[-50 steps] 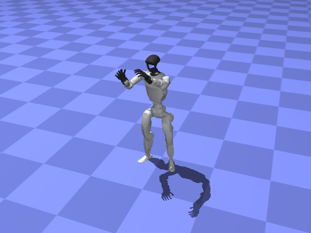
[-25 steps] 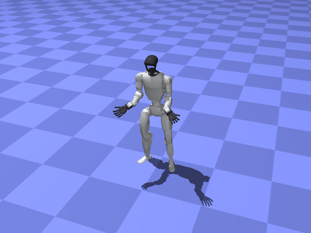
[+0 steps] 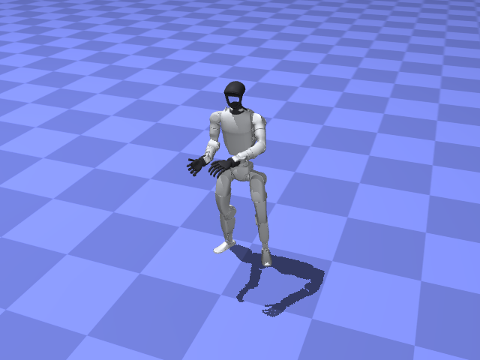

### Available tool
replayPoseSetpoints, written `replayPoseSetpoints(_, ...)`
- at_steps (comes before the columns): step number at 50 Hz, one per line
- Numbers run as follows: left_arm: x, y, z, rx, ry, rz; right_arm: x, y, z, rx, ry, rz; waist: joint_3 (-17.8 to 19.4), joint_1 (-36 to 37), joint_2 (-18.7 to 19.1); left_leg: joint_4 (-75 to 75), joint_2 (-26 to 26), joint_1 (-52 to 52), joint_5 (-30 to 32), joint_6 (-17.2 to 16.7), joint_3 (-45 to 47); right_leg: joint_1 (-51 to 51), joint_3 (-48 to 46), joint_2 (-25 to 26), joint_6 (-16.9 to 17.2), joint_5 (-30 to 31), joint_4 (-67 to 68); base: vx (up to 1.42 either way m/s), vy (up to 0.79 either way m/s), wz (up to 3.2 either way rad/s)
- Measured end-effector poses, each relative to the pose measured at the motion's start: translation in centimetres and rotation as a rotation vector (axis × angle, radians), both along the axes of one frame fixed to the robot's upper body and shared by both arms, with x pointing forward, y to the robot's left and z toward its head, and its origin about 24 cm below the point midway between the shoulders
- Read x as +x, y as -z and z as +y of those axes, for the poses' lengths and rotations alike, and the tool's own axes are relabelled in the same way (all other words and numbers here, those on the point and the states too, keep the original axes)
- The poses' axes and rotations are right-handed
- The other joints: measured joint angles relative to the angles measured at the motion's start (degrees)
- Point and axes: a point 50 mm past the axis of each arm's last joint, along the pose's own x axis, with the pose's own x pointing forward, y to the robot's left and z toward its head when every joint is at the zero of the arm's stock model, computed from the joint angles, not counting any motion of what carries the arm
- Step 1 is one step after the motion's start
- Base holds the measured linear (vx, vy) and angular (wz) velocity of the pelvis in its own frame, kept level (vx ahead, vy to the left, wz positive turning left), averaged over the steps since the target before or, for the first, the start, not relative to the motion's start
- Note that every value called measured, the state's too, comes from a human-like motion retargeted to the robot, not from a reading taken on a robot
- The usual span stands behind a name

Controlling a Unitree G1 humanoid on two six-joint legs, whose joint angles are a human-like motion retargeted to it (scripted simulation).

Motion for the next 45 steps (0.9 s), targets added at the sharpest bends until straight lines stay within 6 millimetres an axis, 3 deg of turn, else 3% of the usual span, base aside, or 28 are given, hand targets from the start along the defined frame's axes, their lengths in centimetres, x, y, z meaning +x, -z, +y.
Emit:
replayPoseSetpoints(5, -1.4, -1.8, 3.7, -0.298, -0.179, -0.246, -1.1, -0.2, -2.0, -0.229, 0.076, -0.034, 0.89, 0.25, -0.16, -0.74, -0.02, 0.88, 0.0, 0.11, 2.06, -0.82, 2.04, 0.05, 0.34, 0.29, 0.0, 0.01, 0.01, -0.36)
replayPoseSetpoints(8, -1.9, -2.3, 3.0, -0.343, -0.178, -0.34, -1.5, 1.1, -2.9, -0.35, 0.138, 0.024, 0.34, 0.72, -0.24, -1.01, -0.04, 0.84, 0.03, 0.11, 2.41, -1.15, 2.37, 0.1, 0.52, 0.49, -0.12, 0.0, 0.0, -0.07)
replayPoseSetpoints(10, -1.3, -1.0, 1.5, -0.242, -0.132, -0.279, -1.2, 3.0, -2.5, -0.424, 0.105, 0.114, -0.25, 0.86, -0.43, -0.98, -0.01, 0.64, -0.02, -0.02, 2.18, -1.15, 2.11, 0.13, 0.5, 0.49, -0.16, 0.0, 0.0, 0.0)
replayPoseSetpoints(12, -0.3, 1.8, 0.0, -0.028, -0.085, -0.105, -0.7, 4.9, -1.5, -0.473, -0.012, 0.216, -0.5, 0.6, -0.68, -0.83, 0.04, 0.41, -0.13, -0.19, 1.69, -1.0, 1.57, 0.15, 0.4, 0.38, -0.1, 0.0, 0.02, 0.22)
replayPoseSetpoints(14, 0.0, 4.1, -0.9, 0.143, -0.055, 0.034, -0.3, 5.4, -0.6, -0.522, -0.101, 0.247, -0.24, 0.14, -0.8, -0.78, 0.05, 0.28, -0.22, -0.29, 1.24, -0.89, 1.09, 0.14, 0.32, 0.29, 0.06, 0.01, 0.03, 0.21)
replayPoseSetpoints(15, -0.1, 4.8, -1.1, 0.188, -0.046, 0.067, -0.1, 5.1, -0.4, -0.554, -0.117, 0.231, 0.04, -0.06, -0.82, -0.81, 0.05, 0.25, -0.25, -0.32, 1.06, -0.86, 0.91, 0.12, 0.29, 0.25, 0.16, 0.0, 0.0, 0.0)
replayPoseSetpoints(17, -0.4, 3.8, -0.6, 0.117, -0.053, -0.025, 0.0, 2.6, -0.9, -0.638, -0.052, 0.098, 0.8, -0.12, -0.8, -1.09, -0.01, 0.44, -0.27, -0.29, 1.03, -0.92, 0.91, 0.08, 0.33, 0.25, 0.41, 0.0, 0.0, 0.0)
replayPoseSetpoints(22, -2.7, -2.4, 2.9, -0.182, -0.08, -0.338, -2.4, -4.4, -2.8, -0.846, 0.138, -0.261, 1.81, 0.83, -1.13, -1.54, -0.2, 1.07, -0.48, 0.07, 1.94, -1.34, 1.91, -0.11, 0.89, 0.3, 0.8, 0.03, 0.01, -0.12)
replayPoseSetpoints(25, -4.0, -4.6, 4.4, -0.286, -0.121, -0.484, -3.4, -6.4, -3.2, -0.982, 0.248, -0.375, 1.28, 1.56, -1.56, -1.36, -0.3, 1.2, -0.71, 0.21, 2.42, -1.4, 2.41, -0.24, 1.19, 0.34, 0.69, 0.02, 0.01, -0.06)
replayPoseSetpoints(27, -4.2, -4.8, 4.7, -0.307, -0.148, -0.537, -3.4, -6.6, -3.1, -1.088, 0.31, -0.412, 0.7, 1.73, -1.75, -1.07, -0.29, 1.29, -0.91, 0.08, 2.46, -1.16, 2.41, -0.29, 1.25, 0.29, 0.64, 0.0, 0.0, 0.0)
replayPoseSetpoints(30, -3.1, -2.3, 4.1, -0.216, -0.167, -0.485, -2.0, -5.0, -2.3, -1.255, 0.318, -0.382, -0.28, 1.68, -1.98, -0.65, -0.2, 1.51, -1.21, -0.24, 2.16, -0.55, 1.99, -0.32, 1.13, 0.13, 0.7, 0.0, 0.0, 0.0)
replayPoseSetpoints(32, -1.5, 1.3, 2.9, -0.044, -0.16, -0.309, -0.2, -2.4, -1.2, -1.336, 0.184, -0.266, -0.5, 1.49, -2.16, -0.34, -0.11, 1.68, -1.43, -0.31, 1.81, -0.08, 1.56, -0.33, 0.9, -0.06, 0.91, 0.0, 0.0, 0.0)
replayPoseSetpoints(35, -1.0, 6.9, 2.1, 0.205, -0.137, 0.025, 1.2, 1.2, 0.2, -1.305, -0.102, -0.058, -0.26, 1.21, -2.37, -0.22, -0.06, 2.02, -1.62, -0.18, 1.37, 0.43, 1.03, -0.37, 0.59, -0.25, 1.31, 0.0, 0.0, 0.0)
replayPoseSetpoints(37, -1.1, 7.4, 2.8, 0.192, -0.162, 0.048, 1.2, 1.0, -0.3, -1.241, -0.098, -0.042, 0.55, 1.33, -2.45, -0.34, -0.08, 2.24, -1.67, -0.11, 1.27, 0.55, 0.92, -0.41, 0.55, -0.27, 1.53, 0.0, 0.0, 0.0)
replayPoseSetpoints(42, -1.9, 2.6, 7.1, -0.09, -0.292, -0.21, -0.9, -1.9, -3.5, -1.16, 0.155, -0.165, 2.45, 2.24, -2.89, -0.58, -0.25, 2.55, -1.68, 0.07, 1.48, 0.56, 1.14, -0.55, 0.87, -0.03, 1.61, 0.0, 0.0, 0.0)
replayPoseSetpoints(45, -2.3, -0.7, 8.7, -0.214, -0.369, -0.352, -1.8, -1.3, -4.7, -1.156, 0.208, -0.121, 2.38, 2.79, -3.23, -0.24, -0.3, 2.21, -1.75, 0.04, 1.45, 0.51, 1.11, -0.63, 0.9, 0.13, 1.33, 0.0, 0.0, 0.0)
